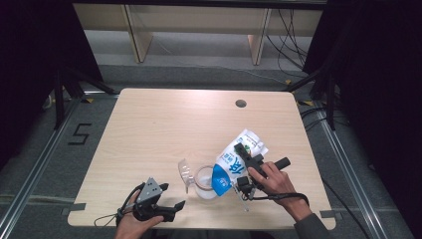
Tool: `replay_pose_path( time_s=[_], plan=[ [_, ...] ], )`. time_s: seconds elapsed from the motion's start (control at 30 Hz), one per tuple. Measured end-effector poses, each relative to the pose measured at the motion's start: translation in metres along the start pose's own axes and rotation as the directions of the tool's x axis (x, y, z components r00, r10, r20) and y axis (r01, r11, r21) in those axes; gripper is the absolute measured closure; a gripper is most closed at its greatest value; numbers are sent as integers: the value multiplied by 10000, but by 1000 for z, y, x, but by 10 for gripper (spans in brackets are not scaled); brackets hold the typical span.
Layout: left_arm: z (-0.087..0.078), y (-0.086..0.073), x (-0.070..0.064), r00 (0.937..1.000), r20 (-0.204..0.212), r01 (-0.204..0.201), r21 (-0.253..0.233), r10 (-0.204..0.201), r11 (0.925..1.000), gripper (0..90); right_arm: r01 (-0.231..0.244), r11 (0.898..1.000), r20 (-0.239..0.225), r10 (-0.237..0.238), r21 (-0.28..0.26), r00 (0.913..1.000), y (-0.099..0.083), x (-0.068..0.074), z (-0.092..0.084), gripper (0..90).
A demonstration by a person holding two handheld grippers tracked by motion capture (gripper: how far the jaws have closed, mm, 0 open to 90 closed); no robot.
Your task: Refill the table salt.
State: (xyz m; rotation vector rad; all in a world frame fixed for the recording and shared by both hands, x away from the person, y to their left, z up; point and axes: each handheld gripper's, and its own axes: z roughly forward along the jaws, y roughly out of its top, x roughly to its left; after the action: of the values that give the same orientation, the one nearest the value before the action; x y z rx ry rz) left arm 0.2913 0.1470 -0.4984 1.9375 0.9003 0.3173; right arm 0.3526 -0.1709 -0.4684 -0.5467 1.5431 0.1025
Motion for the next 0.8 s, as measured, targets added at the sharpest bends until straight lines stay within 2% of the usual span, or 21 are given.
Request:
replay_pose_path(
  time_s=[0.1, 0.13, 0.17, 0.2, 0.33, 0.37, 0.4, 0.43, 0.47, 0.6, 0.63, 0.7, 0.73, 0.77, 0.8],
  plan=[
    [0, 0, 0, 10000, 3, -17, 5, 17, 10000, 162, -9, 10000, 95, 9, 6, 10000, 0, 0, 0, 633],
    [0, 0, -1, 9999, -14, 171, -8, -171, 9999, 162, -14, 10000, 89, 14, 5, 10000, 0, 0, 0, 633],
    [0, 0, -1, 9998, 17, 177, 11, -177, 9998, 162, 39, 10000, 104, -39, -27, 9999, 0, -1, 0, 634],
    [0, 0, 0, 10000, 1, -44, 0, 44, 10000, 162, -11, 10000, 93, 10, 8, 10000, 0, 0, 0, 634],
    [0, 0, 0, 10000, -9, 54, -4, -54, 10000, 162, 34, 10000, 105, -34, 22, 9999, 0, -1, 0, 635],
    [0, 0, 0, 10000, -7, -59, 29, 59, 10000, 162, -188, 9998, 51, 188, 106, 9998, -1, 1, 0, 635],
    [0, 0, 0, 10000, -11, 12, -5, -12, 10000, 162, -174, 9998, 56, 173, 104, 9998, -1, 1, 0, 636],
    [0, 0, 0, 10000, -18, 60, 0, -60, 10000, 162, 82, 10000, 161, -82, -8, 9998, -1, -2, 0, 636],
    [0, 0, -1, 9999, -3, 163, 18, -163, 9999, 162, -160, 9998, 61, 160, 116, 9999, -1, 0, 0, 637],
    [0, 0, 0, 10000, -17, -48, 36, 48, 10000, 162, -198, 9997, 97, 197, 131, 9998, -1, 0, -1, 637],
    [0, 0, 0, 10000, -14, -71, 34, 71, 10000, 162, 21, 10000, 158, -22, 48, 9999, -1, -2, 0, 639],
    [0, 0, -1, 9999, -5, 149, 26, -149, 9999, 162, 39, 10000, 159, -40, 53, 9999, -1, -2, -1, 640],
    [0, 0, -1, 9999, 0, 138, 12, -138, 9999, 162, 39, 10000, 163, -40, 52, 9999, -1, -2, -1, 641],
    [0, 0, 0, 10000, -4, -41, -2, 41, 10000, 162, 50, 10000, 161, -51, 59, 9999, -1, -2, -1, 641],
    [0, 0, 0, 10000, -32, 27, 19, -27, 10000, 162, 60, 10000, 140, -61, 62, 9999, -1, -2, -1, 642]
  ],
)
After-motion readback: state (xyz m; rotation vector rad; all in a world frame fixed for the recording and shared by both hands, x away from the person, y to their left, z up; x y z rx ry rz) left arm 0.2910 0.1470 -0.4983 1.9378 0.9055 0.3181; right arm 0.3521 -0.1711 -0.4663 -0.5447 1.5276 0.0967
